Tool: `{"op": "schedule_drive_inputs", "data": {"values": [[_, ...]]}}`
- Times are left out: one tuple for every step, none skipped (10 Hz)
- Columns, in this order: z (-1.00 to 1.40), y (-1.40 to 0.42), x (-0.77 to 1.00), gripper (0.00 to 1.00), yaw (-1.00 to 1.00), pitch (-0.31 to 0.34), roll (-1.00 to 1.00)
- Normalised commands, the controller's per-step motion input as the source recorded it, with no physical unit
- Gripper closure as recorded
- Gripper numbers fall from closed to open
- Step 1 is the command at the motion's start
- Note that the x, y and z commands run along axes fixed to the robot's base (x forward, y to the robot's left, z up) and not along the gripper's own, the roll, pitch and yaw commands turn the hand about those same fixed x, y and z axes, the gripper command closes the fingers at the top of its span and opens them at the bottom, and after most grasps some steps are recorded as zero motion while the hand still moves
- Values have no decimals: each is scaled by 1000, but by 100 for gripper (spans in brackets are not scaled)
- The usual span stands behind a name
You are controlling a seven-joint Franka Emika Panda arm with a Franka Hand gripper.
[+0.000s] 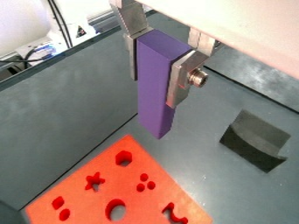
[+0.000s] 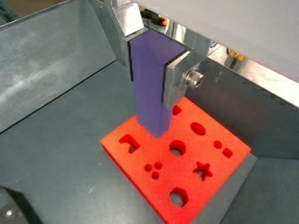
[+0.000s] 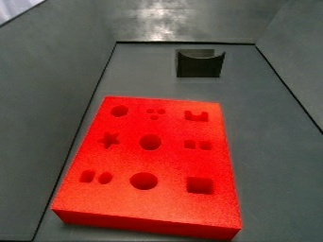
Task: Pick up the rectangle object. Move up. Move to above the board. Insert the rectangle object.
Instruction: Move to above the board, then insert the rectangle object.
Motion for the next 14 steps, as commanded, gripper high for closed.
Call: {"op": "schedule_drive_inputs", "data": {"values": [[37,-168,100,100,11,75,40],[-986,-726,494,100,-66,-103,74],[-980,-763,463,100,-71,-124,77],[-971,-851,349,100,-154,-134,109],[-920,-920,197,100,-211,-187,123],[-909,-931,174,100,-223,-194,126],[-903,-903,163,100,-206,-193,120],[-914,-877,91,100,-206,-163,166],[-806,-923,0,100,-94,-143,266],[-697,-866,37,100,-26,-30,333],[-574,-817,131,100,0,4,379],[-534,-774,174,100,0,27,403],[-563,-777,109,100,0,0,403],[-354,-731,140,100,0,39,324]]}}
